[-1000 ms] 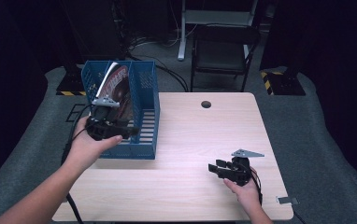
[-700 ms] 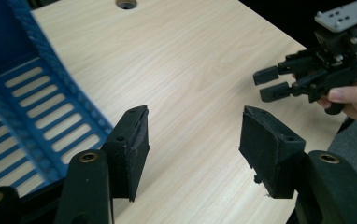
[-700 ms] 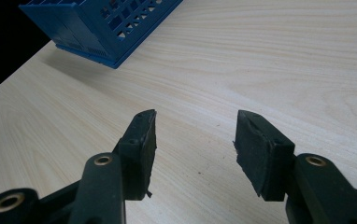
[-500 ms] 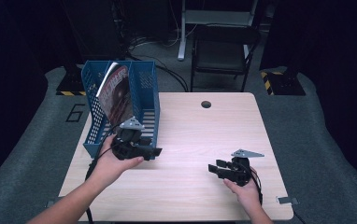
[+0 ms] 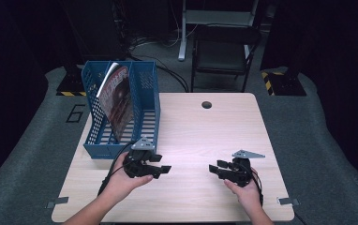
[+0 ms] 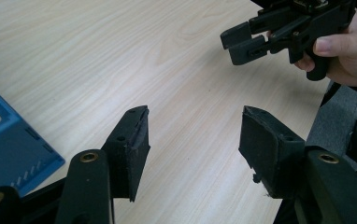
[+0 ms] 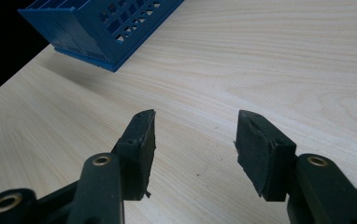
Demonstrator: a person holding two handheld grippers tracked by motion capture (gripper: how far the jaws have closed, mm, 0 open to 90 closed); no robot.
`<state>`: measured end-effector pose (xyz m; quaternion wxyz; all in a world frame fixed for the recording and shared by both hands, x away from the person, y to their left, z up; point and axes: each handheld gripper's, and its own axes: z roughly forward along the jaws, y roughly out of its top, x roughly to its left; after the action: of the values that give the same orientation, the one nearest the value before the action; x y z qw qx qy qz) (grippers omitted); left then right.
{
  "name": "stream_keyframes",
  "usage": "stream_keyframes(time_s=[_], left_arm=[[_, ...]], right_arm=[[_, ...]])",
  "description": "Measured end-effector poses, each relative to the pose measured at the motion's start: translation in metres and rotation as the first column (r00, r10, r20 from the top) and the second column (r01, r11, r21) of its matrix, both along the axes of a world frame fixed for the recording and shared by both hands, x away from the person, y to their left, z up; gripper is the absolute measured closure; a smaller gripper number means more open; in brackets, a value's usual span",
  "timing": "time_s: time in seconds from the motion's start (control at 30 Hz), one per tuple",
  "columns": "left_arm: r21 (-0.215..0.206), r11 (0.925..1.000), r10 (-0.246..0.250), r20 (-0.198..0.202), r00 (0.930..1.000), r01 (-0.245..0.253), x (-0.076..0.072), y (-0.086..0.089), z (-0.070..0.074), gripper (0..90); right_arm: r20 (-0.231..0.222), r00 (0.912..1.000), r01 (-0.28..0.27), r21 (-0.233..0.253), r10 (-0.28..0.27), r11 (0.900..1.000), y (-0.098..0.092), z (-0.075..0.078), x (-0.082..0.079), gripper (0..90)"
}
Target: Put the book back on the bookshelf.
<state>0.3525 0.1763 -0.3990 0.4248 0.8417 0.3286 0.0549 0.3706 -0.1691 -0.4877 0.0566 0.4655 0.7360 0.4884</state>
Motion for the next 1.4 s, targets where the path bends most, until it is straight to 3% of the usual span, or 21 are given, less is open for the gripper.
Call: stream_keyframes(time_s=[0.07,0.23,0.3,0.63,0.9,1.0,1.23,1.4], left_arm=[[0.006,1.0000,-0.003,0.005,1.0000,0.003,-0.002,-0.001,-0.008,42.5],[-0.008,1.0000,-0.005,-0.027,0.9996,0.004,-0.006,-0.002,-0.024,42.5],[0.016,0.9997,-0.020,-0.020,0.9996,0.021,-0.007,-0.002,-0.030,42.5],[0.041,0.9991,-0.008,-0.012,0.9999,0.009,-0.009,-0.002,-0.056,42.5],[0.039,0.9991,0.018,-0.020,0.9996,-0.017,-0.010,0.000,-0.068,42.5],[0.055,0.9983,0.022,-0.003,0.9998,-0.021,-0.012,0.001,-0.070,42.4],[0.071,0.9974,0.010,-0.033,0.9994,-0.007,-0.013,-0.001,-0.079,42.3],[0.059,0.9982,0.015,-0.049,0.9987,-0.012,-0.012,-0.003,-0.082,42.3]], right_arm=[[-0.001,1.0000,0.000,0.001,0.000,1.000,0.000,0.000,0.000,47.3],[0.002,1.0000,-0.003,-0.008,0.003,1.000,0.000,-0.001,0.000,47.3],[-0.002,1.0000,-0.002,-0.005,0.002,1.000,0.001,0.000,0.000,47.3],[0.001,1.0000,-0.001,0.000,0.001,1.000,0.000,-0.001,0.000,47.3],[0.000,1.0000,-0.005,-0.005,0.005,1.000,0.001,-0.002,0.000,47.3],[-0.003,1.0000,-0.005,-0.005,0.005,1.000,0.001,-0.002,0.001,47.3],[-0.005,1.0000,-0.008,-0.006,0.008,1.000,0.002,-0.002,0.001,47.3],[-0.016,0.9999,0.002,0.002,-0.002,1.000,0.000,-0.003,0.002,47.2]])
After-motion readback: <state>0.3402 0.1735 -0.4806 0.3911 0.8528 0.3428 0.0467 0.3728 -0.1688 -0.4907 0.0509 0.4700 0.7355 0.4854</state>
